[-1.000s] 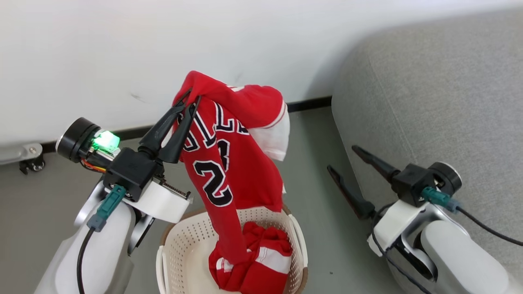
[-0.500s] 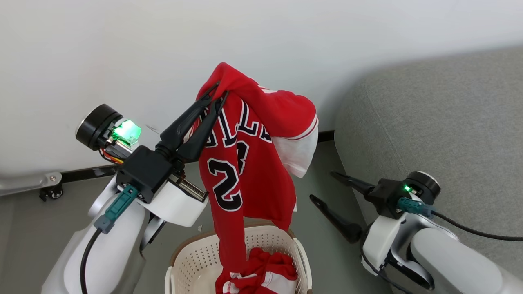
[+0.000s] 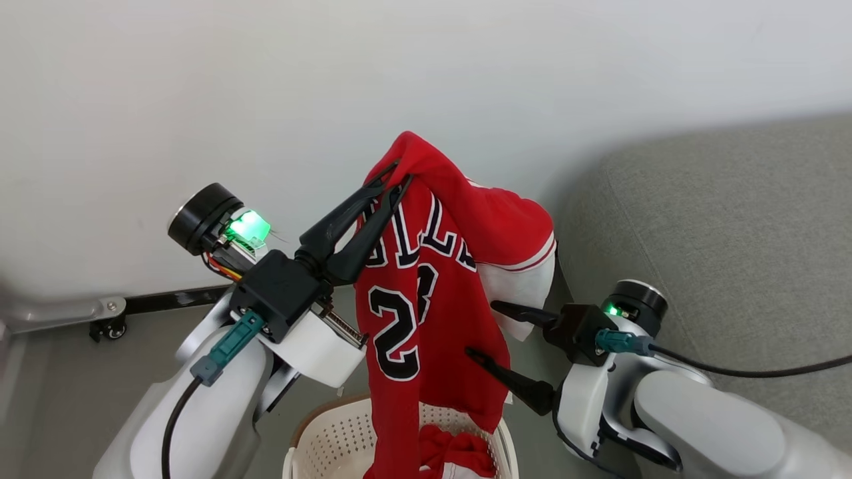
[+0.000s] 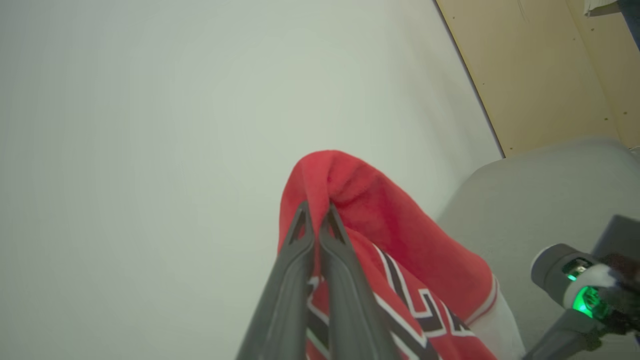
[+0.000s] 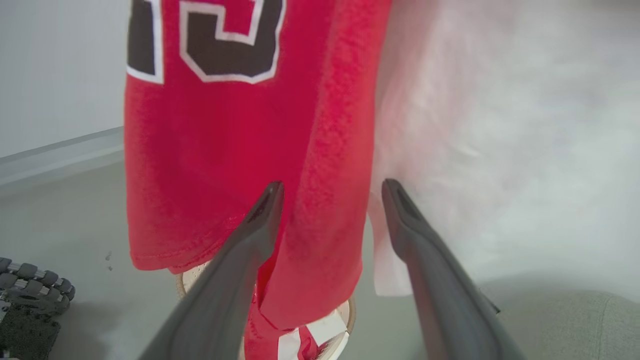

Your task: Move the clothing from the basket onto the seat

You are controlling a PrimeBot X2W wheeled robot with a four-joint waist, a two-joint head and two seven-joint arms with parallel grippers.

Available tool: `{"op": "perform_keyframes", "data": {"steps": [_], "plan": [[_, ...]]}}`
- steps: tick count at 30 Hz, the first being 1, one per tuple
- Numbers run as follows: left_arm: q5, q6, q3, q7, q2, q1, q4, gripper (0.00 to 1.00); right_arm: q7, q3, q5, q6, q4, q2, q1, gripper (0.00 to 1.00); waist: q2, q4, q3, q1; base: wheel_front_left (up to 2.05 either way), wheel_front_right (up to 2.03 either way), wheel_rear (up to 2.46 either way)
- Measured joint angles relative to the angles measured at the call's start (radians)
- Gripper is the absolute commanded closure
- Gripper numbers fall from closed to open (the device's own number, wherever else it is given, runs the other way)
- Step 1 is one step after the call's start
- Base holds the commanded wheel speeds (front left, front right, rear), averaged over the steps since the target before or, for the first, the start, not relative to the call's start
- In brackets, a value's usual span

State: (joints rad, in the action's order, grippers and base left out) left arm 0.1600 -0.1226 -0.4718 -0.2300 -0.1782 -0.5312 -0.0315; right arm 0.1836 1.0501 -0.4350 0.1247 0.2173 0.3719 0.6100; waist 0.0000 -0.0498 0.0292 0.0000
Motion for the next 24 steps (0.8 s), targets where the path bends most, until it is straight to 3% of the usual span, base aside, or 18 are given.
{"op": "perform_keyframes", "data": {"steps": [14, 15, 16, 18, 19, 24], "plan": [[0.044, -0.004, -0.064, 0.018, 0.025, -0.006, -0.013, 1.0, -0.012, 0.167, -0.041, 0.0, 0.106, -0.033, 0.128, 0.0, 0.0, 0.048, 0.024, 0.0001, 0.0, 0.0, 0.0], [0.046, -0.004, -0.068, 0.019, 0.026, -0.006, -0.013, 1.0, -0.01, 0.177, -0.041, 0.0, 0.114, -0.037, 0.137, 0.15, 0.0, 0.051, 0.024, 0.0, 0.0, 0.0, 0.0], [0.052, -0.004, -0.072, 0.019, 0.027, -0.006, -0.012, 1.0, -0.007, 0.187, -0.041, 0.0, 0.121, -0.041, 0.145, 0.56, 0.0, 0.054, 0.024, 0.0, 0.0, 0.0, 0.0], [0.057, -0.004, -0.075, 0.023, 0.028, -0.006, -0.01, 1.0, -0.002, 0.207, -0.041, 0.0, 0.131, -0.052, 0.159, 0.91, 0.0, 0.059, 0.024, 0.0001, 0.0, 0.0, 0.0], [0.061, -0.004, -0.076, 0.027, 0.028, -0.006, -0.007, 1.0, 0.006, 0.215, -0.041, 0.0, 0.133, -0.057, 0.163, 1.0, 0.0, 0.061, 0.024, 0.0, 0.0, 0.0, 0.0], [0.086, -0.004, -0.07, 0.037, 0.02, -0.005, 0.024, 1.0, 0.028, 0.23, -0.053, 0.0, 0.136, -0.066, 0.169, 1.0, 0.0, 0.063, 0.022, 0.0, 0.0, 0.0, 0.0]]}}
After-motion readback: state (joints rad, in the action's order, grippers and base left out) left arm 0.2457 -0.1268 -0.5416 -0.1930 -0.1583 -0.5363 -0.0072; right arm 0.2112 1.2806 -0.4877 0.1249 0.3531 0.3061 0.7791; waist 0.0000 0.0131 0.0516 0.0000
